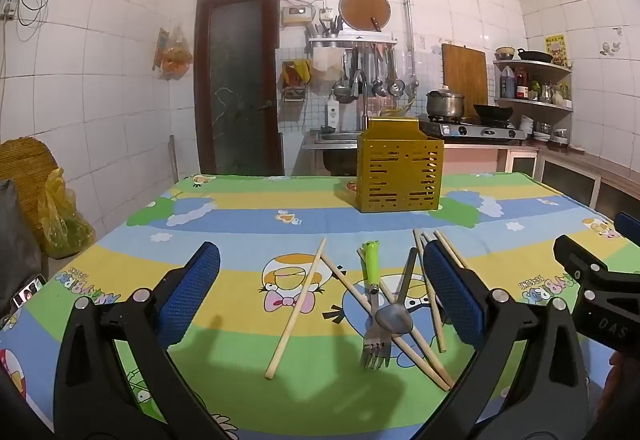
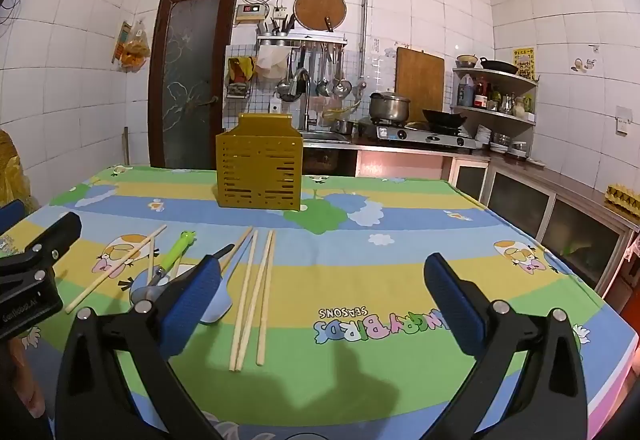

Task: Organize utensils

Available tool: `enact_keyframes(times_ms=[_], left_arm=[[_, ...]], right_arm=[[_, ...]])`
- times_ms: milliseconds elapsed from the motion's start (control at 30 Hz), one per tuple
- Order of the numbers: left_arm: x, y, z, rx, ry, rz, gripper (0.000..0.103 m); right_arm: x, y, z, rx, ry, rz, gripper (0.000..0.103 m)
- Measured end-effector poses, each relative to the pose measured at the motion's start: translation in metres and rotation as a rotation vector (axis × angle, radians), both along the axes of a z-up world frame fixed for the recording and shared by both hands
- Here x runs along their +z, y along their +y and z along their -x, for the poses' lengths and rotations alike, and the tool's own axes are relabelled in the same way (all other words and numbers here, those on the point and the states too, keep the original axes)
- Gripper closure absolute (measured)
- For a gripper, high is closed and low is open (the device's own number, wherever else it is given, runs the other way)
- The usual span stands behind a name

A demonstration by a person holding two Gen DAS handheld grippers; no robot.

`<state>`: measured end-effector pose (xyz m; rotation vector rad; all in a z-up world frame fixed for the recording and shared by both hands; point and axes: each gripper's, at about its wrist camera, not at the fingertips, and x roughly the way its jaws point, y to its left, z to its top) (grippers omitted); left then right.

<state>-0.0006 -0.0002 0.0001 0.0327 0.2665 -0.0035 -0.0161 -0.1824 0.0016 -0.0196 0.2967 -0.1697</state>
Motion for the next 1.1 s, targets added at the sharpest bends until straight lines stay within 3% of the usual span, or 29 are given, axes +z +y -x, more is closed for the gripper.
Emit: enact_keyframes(times_ms=[1100], left_arm=[[0.004, 0.004, 0.004, 0.001, -0.015, 0.014, 0.005]], right_arm=[[0.002, -0.003, 0.005, -0.009, -0.021, -0.002, 0.004]])
